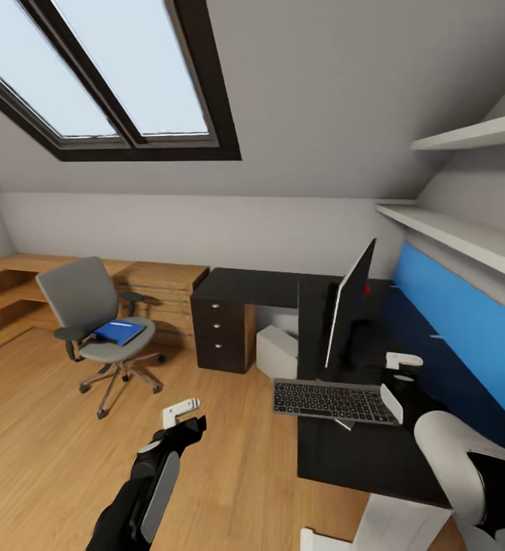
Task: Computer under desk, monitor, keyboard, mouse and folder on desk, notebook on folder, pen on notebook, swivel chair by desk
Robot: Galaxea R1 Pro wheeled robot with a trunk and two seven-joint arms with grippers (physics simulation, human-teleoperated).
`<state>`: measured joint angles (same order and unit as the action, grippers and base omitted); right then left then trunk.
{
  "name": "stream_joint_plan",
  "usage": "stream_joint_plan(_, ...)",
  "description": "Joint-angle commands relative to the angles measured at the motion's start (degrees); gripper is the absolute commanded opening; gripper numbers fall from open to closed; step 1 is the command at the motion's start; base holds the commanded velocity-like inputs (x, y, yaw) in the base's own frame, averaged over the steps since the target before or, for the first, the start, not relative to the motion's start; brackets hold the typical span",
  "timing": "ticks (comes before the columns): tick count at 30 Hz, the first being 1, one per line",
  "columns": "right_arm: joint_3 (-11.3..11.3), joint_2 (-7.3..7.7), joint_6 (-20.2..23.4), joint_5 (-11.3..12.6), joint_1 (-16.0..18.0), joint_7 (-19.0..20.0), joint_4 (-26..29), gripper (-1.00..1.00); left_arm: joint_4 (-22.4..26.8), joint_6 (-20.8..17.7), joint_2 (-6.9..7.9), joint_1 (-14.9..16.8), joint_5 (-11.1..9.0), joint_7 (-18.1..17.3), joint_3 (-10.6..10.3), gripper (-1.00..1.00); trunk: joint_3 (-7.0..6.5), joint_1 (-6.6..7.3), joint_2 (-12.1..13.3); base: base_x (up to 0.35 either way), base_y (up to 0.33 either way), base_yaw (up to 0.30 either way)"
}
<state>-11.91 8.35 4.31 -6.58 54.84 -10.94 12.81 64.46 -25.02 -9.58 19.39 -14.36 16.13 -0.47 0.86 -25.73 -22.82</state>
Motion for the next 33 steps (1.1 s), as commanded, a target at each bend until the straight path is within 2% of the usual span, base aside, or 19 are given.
stream_joint_plan(1,-0.2,0.07,0.4,-0.8,0.0,0.0,-0.2,1.0,-0.3,-0.1,0.0,0.0,-0.6,0.5,-0.7,1.0,0.09,-0.05,-0.1,0.175,-0.266,0.0)
stream_joint_plan(3,0.0,0.23,-0.4,-1.1,-0.1,1.0,-0.5,1.0,-0.9,-0.1,0.0,0.0,-0.6,0.6,-1.6,1.0,0.09,-0.05,-0.1,0.189,-0.284,0.0)
stream_joint_plan(13,0.0,0.25,-1.6,-1.2,-0.1,3.2,-0.7,1.0,-1.1,-0.1,0.07,0.0,-0.7,0.5,-1.8,1.0,0.09,-0.05,-0.1,0.205,-0.255,0.0)
stream_joint_plan(23,0.1,0.29,-1.6,-1.2,-0.2,5.3,-0.8,1.0,-1.1,-0.3,0.17,0.0,-0.8,0.4,-1.7,1.0,0.09,-0.05,-0.1,0.313,0.031,0.0)
stream_joint_plan(30,0.1,0.4,-0.6,-1.2,-0.2,5.5,-1.1,1.0,-0.4,-0.2,0.17,0.0,-0.8,0.3,-1.8,1.0,0.09,-0.05,-0.1,0.097,0.005,0.0)
stream_joint_plan(33,0.1,0.51,0.2,-1.2,-0.2,5.5,-1.6,1.0,1.8,-0.3,0.16,0.0,-0.9,0.3,-1.7,1.0,0.09,-0.05,-0.1,0.018,0.001,0.0)
